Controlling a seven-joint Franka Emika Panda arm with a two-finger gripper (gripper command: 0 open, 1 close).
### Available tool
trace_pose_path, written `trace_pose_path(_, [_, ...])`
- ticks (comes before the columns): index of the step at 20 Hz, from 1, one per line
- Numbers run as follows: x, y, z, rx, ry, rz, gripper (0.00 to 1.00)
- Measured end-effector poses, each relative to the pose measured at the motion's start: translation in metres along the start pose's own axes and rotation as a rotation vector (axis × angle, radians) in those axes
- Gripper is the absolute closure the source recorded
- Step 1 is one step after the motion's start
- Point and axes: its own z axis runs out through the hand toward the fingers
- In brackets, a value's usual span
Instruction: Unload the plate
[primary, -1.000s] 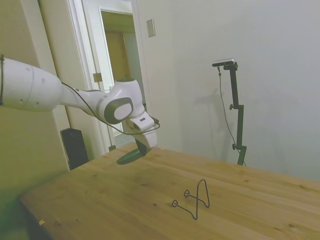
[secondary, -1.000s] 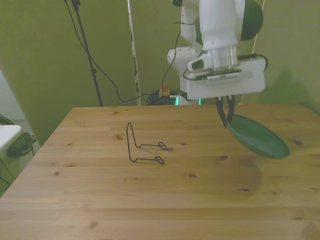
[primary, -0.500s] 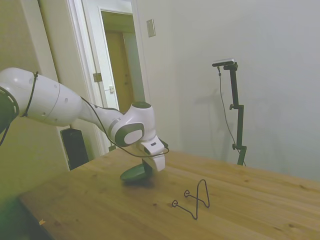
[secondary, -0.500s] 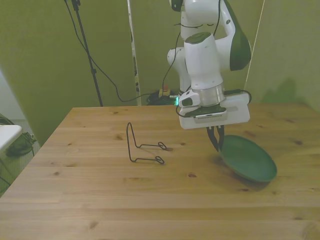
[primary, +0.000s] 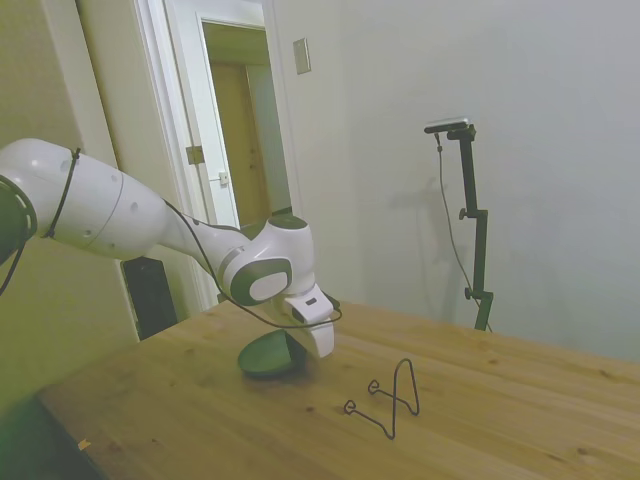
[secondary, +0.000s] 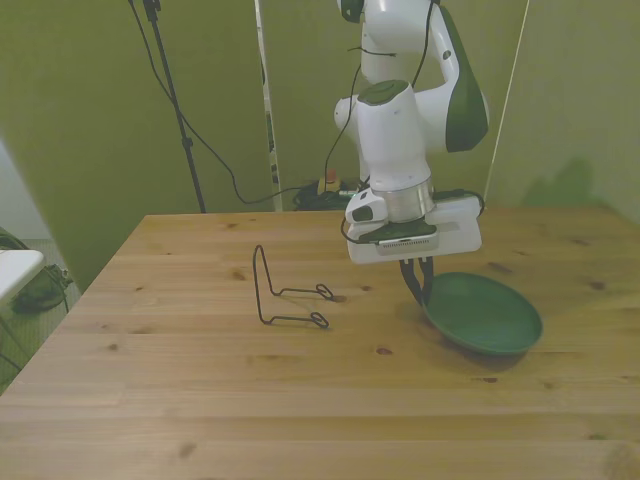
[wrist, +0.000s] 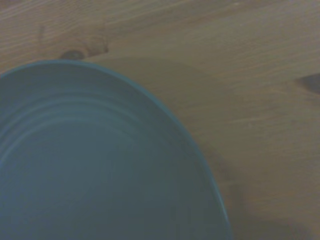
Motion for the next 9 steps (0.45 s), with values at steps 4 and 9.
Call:
trace_pose_path(4, [-0.001, -0.001, -0.006, 0.008, 0.005, -0.004, 0.0])
trace_pose_path(9, [-0.011, -0.006, -0.039, 0.032, 0.006, -0.022, 0.0])
